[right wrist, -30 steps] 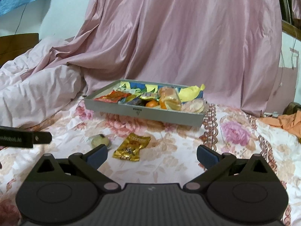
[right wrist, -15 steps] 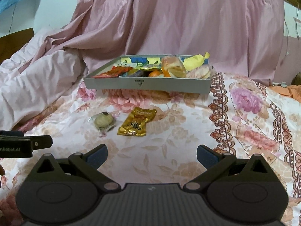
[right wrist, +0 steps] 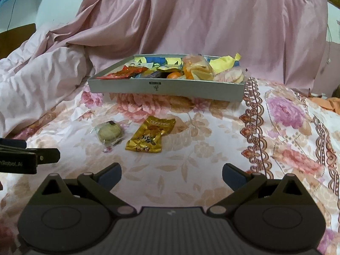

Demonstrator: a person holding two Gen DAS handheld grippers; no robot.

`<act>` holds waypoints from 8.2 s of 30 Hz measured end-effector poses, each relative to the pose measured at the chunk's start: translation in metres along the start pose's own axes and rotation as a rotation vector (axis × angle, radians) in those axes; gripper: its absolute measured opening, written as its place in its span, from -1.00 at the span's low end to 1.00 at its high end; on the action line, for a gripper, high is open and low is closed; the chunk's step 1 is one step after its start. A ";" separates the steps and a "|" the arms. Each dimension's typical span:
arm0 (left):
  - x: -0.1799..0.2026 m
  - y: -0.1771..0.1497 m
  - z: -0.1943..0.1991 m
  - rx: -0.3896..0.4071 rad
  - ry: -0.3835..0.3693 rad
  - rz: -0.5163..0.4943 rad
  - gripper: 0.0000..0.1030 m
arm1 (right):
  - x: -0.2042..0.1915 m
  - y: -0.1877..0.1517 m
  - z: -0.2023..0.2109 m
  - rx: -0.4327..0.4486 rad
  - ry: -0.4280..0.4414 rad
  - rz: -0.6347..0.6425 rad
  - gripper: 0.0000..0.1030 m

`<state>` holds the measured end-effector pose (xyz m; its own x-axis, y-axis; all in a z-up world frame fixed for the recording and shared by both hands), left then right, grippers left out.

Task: Organize snacks
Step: 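Withdraw both tools from the tray back over the green cake and gold packet, then grasp the wrapped green cake with the left gripper while the right grasps the gold packet, then lift and carry green cake and gold packet over the tray with both grippers, then lower both snacks into the tray and open both grippers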

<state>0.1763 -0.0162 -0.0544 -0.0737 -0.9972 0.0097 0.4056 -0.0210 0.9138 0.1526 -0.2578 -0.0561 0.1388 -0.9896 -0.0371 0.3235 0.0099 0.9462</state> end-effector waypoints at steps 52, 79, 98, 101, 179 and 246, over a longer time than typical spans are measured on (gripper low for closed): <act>0.018 0.010 -0.125 -0.064 -0.162 -0.042 0.24 | 0.001 -0.008 -0.102 -0.020 0.113 -0.012 0.99; -0.016 -0.001 -0.109 -0.019 -0.076 0.149 0.26 | -0.043 -0.008 -0.155 -0.064 0.076 0.050 0.99; -0.008 -0.004 -0.102 -0.011 -0.088 0.115 0.26 | -0.047 -0.006 -0.131 -0.048 0.114 0.054 0.11; -0.003 -0.005 -0.097 -0.019 -0.099 0.113 0.25 | -0.045 -0.007 -0.120 -0.063 0.126 0.065 0.11; 0.008 0.151 -0.118 0.232 -0.090 0.137 0.11 | -0.047 0.112 -0.110 0.366 0.073 0.327 0.06; 0.006 0.169 -0.169 0.227 -0.050 0.229 0.94 | -0.035 0.130 -0.173 0.314 0.060 0.327 0.89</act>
<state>0.3987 -0.0382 0.0316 -0.0512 -0.9695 0.2399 0.2034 0.2250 0.9529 0.3520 -0.1967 0.0129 0.2437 -0.9316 0.2697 -0.0449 0.2669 0.9627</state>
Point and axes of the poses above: each gripper's, at about its wrist camera, not at the fingertips, and z roughly against the way its jaws point, x to its right, y to its top, the point moved 6 cm from there along -z, roughly the way its jaws point, and after that the axes turned 14 degrees about x, right-handed, at the moved point
